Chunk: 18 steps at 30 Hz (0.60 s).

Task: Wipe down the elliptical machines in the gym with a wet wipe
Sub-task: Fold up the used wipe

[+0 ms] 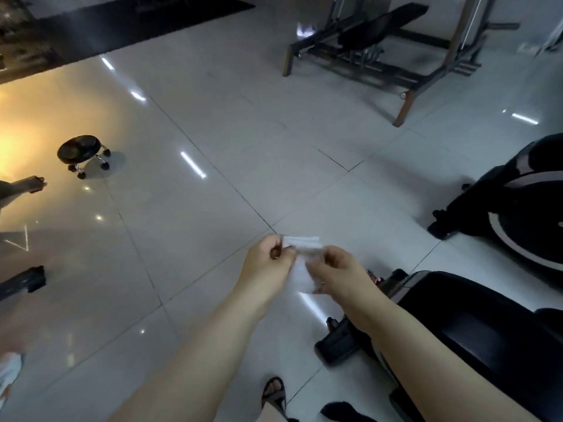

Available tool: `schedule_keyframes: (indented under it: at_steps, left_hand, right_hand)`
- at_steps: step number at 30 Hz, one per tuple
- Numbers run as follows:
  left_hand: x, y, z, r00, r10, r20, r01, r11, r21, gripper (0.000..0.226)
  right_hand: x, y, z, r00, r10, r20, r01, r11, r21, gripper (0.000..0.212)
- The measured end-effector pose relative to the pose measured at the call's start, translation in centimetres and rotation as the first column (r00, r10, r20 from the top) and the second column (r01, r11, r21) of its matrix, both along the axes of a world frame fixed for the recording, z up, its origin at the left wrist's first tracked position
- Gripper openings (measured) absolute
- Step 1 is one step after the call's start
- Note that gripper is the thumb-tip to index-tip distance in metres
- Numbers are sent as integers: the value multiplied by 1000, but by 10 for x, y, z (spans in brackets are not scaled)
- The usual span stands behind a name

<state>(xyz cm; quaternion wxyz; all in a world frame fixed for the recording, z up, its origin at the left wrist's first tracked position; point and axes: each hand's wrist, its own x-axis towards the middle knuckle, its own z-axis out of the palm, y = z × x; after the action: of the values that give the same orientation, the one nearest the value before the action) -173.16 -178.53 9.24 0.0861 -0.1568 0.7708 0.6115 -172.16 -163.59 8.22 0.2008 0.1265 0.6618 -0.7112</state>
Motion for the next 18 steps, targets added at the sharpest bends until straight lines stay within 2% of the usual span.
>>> schedule_keyframes:
  at_steps: [3,7,9,13,18]
  left_hand:
    - [-33,-14,-3,999,-8,44,6,999,46,15]
    - [-72,-16,-5,991,-61,118,29,967,254,20]
    - [-92,-16,-11,991,-79,112,49,967,249,13]
    - [-134,-7,-31,992,-65,112,40,975,219,3]
    - [-203,32,-39,946,-300,121,281,947,157,34]
  right_hand:
    - [-20,-11,-1,1000,3,-4,-3,999,45,18]
    - [-49,-12,-4,999,-28,-25,32,987,157,15]
    - [-65,-10,-5,998,-66,-10,67,987,145,17]
    - [-94,-7,-11,956,-281,87,283,959,-14,21]
    - [-137,26,-31,925,-360,125,363,932,-3,14]
